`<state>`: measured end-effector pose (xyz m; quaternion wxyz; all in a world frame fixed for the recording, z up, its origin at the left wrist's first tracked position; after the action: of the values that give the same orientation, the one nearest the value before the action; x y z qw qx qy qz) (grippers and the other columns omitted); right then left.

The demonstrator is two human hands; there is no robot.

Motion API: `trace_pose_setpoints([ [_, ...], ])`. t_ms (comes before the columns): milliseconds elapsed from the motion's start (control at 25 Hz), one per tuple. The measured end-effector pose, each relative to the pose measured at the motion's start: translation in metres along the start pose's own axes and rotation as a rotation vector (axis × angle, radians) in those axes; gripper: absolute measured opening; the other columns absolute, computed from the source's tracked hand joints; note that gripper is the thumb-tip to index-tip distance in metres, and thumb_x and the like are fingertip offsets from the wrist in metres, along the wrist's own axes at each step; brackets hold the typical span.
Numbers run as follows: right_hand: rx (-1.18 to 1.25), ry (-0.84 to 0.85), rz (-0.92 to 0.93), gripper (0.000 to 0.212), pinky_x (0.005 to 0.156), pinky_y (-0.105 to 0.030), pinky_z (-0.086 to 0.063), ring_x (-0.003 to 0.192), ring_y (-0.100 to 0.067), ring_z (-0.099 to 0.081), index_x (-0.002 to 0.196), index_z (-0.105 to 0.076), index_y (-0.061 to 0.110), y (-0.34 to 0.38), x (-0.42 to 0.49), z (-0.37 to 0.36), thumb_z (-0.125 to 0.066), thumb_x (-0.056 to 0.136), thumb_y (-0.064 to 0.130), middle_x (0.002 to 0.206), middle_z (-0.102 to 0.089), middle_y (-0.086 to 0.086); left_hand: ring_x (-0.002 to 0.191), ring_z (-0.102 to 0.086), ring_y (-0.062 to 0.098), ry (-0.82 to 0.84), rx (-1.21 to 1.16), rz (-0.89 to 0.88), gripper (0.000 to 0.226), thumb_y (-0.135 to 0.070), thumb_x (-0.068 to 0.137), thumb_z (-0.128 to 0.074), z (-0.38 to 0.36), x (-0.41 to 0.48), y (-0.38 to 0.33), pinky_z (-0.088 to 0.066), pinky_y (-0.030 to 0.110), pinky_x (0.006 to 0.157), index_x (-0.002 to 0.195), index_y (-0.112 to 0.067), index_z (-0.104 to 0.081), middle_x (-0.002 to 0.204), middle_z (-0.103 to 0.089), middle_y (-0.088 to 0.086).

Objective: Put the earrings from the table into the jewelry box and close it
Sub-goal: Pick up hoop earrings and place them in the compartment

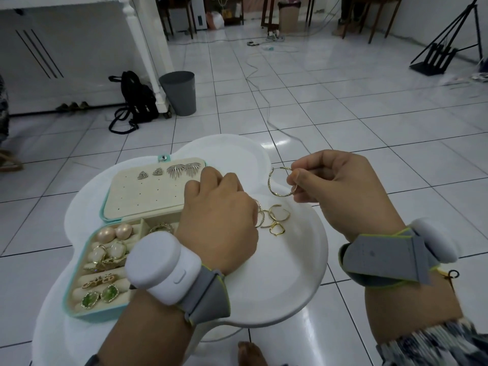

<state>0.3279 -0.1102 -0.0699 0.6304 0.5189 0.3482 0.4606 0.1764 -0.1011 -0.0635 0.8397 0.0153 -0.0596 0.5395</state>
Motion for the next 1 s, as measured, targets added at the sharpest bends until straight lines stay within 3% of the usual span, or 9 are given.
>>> trace_pose_setpoints([
  [120,-0.010,0.003,0.003,0.011,0.071,-0.038,-0.060,0.055,-0.013,-0.065,0.078,-0.068,0.014,0.001,0.000,-0.002,-0.062,0.083,0.007,0.070,-0.073,-0.006,0.115,-0.028,0.023,0.045,0.038,-0.042,0.020,-0.026,0.087,-0.052,-0.003,0.000,-0.001,-0.008,0.030,0.072,0.099,-0.027,-0.068,0.113,-0.048,-0.010],
  [400,-0.027,0.082,0.009,0.012,0.050,-0.025,-0.053,0.055,-0.013,-0.063,0.079,-0.067,0.015,0.007,-0.004,-0.012,-0.061,0.083,0.006,0.074,-0.073,-0.006,0.113,-0.031,0.025,0.087,0.056,-0.026,0.019,-0.025,0.085,-0.052,-0.007,-0.003,0.000,-0.016,0.030,0.079,0.095,-0.017,-0.066,0.113,-0.049,-0.005],
  [760,-0.001,0.078,0.032,0.010,0.051,-0.023,-0.050,0.054,-0.011,-0.062,0.081,-0.067,0.014,0.011,-0.006,-0.023,-0.062,0.083,0.005,0.069,-0.071,-0.002,0.112,-0.033,0.026,0.053,0.050,-0.143,0.018,-0.023,0.084,-0.052,-0.006,-0.004,-0.015,-0.018,0.031,0.080,0.094,-0.015,-0.065,0.111,-0.050,-0.001],
  [880,-0.010,0.061,0.037,0.010,0.051,-0.021,-0.050,0.057,-0.009,-0.061,0.083,-0.066,0.016,0.011,-0.005,-0.025,-0.062,0.083,0.007,0.069,-0.071,-0.001,0.104,-0.044,0.023,0.006,-0.142,-0.146,0.019,-0.029,0.083,-0.052,0.008,-0.004,-0.004,-0.035,0.031,0.083,0.090,-0.017,-0.066,0.104,-0.054,-0.001],
  [1000,0.007,0.061,0.039,0.014,0.057,-0.024,-0.054,0.057,-0.011,-0.063,0.086,-0.068,0.016,0.011,-0.005,-0.029,-0.061,0.084,0.005,0.069,-0.072,-0.002,0.074,-0.059,0.007,-0.012,-0.605,-0.058,0.008,-0.025,0.080,-0.059,0.022,-0.006,0.018,-0.049,0.026,0.071,0.077,-0.019,-0.064,0.078,-0.064,-0.007],
])
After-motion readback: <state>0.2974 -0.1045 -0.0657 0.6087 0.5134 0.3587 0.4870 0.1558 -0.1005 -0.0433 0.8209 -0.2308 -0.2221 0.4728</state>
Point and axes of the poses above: each hand's wrist, its own x-axis towards the middle knuckle, its own z-axis out of the back of the hand, y = z × x, the point moved 8 cm from there along x, towards the middle knuckle
